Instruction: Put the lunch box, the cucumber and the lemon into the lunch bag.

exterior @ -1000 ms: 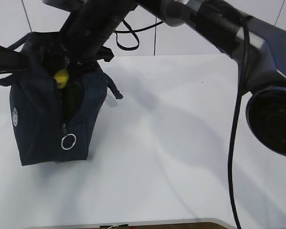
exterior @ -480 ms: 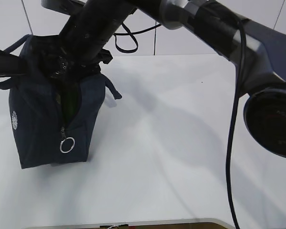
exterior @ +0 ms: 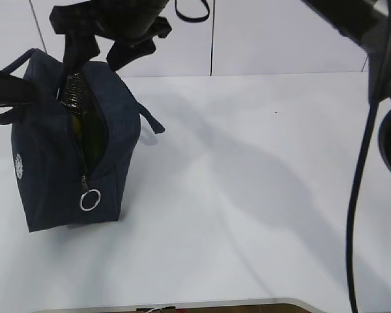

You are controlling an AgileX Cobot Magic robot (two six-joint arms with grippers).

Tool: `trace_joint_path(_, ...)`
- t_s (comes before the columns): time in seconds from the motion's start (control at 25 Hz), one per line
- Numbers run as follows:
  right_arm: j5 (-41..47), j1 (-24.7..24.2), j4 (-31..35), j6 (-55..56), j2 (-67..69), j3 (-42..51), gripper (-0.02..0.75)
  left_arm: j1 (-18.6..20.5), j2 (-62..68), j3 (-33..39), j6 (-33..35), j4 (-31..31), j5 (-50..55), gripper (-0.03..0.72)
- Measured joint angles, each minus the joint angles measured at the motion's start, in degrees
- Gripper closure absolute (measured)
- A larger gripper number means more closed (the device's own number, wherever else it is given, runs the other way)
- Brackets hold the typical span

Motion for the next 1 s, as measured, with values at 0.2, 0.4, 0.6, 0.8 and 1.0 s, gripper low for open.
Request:
trace_joint_path(0.2, 0.0, 0.0, -5.8, 0.0, -2.6, 0.0, 0.195, 0.0, 0.0, 0.0, 0.0, 0.1, -0.5, 0.686)
trace_joint_path(0.4, 0.0, 0.0, -7.6, 0.0, -2.9, 2.0, 0.209, 0.0, 0.0, 0.0, 0.0, 0.2, -0.7, 0.686)
trace_joint_path(0.6, 0.1, 0.0, -8.6, 0.0, -2.9, 5.6, 0.261, 0.0, 0.0, 0.0, 0.0, 2.3, -0.8, 0.686)
trace_joint_path(0.8, 0.1, 0.0, -9.3, 0.0, -2.9, 7.2, 0.272, 0.0, 0.0, 0.0, 0.1, 2.8, -1.5, 0.686)
trace_joint_path(1.0, 0.1, 0.0, -7.8, -0.7, -2.9, 10.2, 0.273, 0.0, 0.0, 0.0, 0.1, 2.9, -2.0, 0.686)
